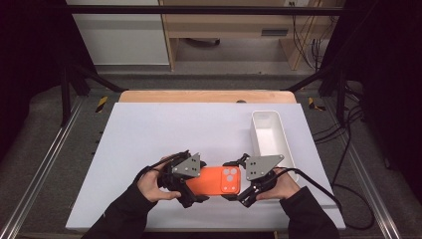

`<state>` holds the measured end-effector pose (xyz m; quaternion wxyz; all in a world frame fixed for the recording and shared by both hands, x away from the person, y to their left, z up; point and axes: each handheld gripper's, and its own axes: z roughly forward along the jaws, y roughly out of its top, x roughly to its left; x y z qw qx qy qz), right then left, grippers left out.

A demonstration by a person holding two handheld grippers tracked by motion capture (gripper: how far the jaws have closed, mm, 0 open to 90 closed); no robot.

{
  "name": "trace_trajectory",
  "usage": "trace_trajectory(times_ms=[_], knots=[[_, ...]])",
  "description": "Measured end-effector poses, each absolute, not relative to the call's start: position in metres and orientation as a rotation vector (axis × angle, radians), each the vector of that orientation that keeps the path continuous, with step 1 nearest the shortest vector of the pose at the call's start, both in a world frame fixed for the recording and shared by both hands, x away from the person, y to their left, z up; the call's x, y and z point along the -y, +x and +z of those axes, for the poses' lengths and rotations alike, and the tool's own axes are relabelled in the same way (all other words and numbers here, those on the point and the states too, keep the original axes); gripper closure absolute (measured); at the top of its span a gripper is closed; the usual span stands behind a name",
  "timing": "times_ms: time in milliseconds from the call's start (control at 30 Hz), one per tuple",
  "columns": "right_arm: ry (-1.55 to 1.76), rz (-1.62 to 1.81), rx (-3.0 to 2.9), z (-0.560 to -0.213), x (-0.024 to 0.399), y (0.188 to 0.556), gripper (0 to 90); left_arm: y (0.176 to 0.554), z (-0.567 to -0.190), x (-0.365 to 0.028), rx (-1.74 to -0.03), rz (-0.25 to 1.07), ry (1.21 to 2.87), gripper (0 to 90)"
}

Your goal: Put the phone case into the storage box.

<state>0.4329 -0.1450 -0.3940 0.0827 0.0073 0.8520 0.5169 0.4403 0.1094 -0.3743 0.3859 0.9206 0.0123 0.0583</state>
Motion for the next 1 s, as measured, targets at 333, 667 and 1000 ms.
trace_trajectory(times_ms=[333, 667, 1000], knots=[[0.029, 1.464, -2.57, -0.387, 0.152, 0.433, 16.4, 0.437, -0.38, -0.115, -0.124, 0.259, 2.309, 0.0], [0.052, 1.337, -2.632, -0.373, 0.167, 0.434, 16.4, 0.439, -0.385, -0.12, -0.184, 0.204, 2.312, 0.0], [0.034, 1.24, -2.689, -0.356, 0.171, 0.434, 16.3, 0.436, -0.388, -0.117, -0.144, 0.176, 2.329, 0.0]])
